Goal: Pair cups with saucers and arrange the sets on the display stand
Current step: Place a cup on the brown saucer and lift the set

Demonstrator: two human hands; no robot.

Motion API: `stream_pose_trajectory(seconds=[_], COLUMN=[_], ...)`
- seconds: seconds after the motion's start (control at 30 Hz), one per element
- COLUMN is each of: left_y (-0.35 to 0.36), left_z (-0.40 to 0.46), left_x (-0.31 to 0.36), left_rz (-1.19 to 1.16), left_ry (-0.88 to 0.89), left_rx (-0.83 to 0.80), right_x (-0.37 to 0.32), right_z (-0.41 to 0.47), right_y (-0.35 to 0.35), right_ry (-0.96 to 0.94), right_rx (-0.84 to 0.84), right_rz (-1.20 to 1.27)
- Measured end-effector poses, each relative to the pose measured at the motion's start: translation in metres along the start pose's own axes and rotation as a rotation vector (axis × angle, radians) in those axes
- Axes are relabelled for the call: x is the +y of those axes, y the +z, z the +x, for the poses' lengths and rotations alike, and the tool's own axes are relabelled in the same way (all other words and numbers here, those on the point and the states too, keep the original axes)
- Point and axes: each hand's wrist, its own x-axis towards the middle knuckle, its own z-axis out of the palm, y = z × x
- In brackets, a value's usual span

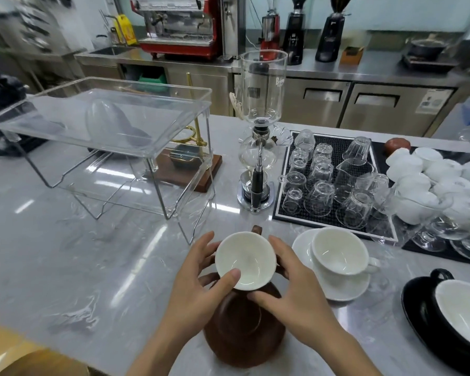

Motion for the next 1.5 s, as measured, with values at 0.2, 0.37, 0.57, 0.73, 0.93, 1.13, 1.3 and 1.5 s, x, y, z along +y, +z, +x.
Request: stream_pose_trajectory(seconds=[0.2,0.37,0.57,0.73,0.93,1.13,1.3,1.5], left_y=[-0.003,-0.007,-0.010,-0.011,-0.011,-0.012,-0.013,-0.014], left_z=[-0.021,-0.035,-0.044,-0.048,-0.047,-0.045,-0.043,-0.042], left_x=[-0.005,-0.009,-0.018,-0.022,-0.028,-0.029,-0.032,-0.034], left_rz=[0.007,0.010,0.016,0.032,0.038,0.041,0.054,0.063], left_ry=[-0.026,-0.056,-0.076,-0.080,-0.096,-0.096,-0.094,-0.113], left_rx=[0.004,0.002,-0.003,-0.016,-0.017,-0.022,-0.040,-0.047], right_x=[-0.002,-0.005,-0.002,-0.001,-0.003,-0.002,-0.001,0.002], right_z=[-0.020,-0.036,-0.046,-0.050,-0.051,-0.048,-0.048,-0.050], right_y=[0.006,0.009,0.018,0.022,0.023,0.024,0.023,0.024], right_ry=[-0.002,-0.018,0.019,0.045,0.049,0.048,0.067,0.073], right_rx=[-0.009,0.001,-0.015,-0.014,-0.029,-0.045,-0.078,-0.097], right_rz=[-0.004,0.001,-0.004,-0.001,0.003,-0.007,0.001,-0.013])
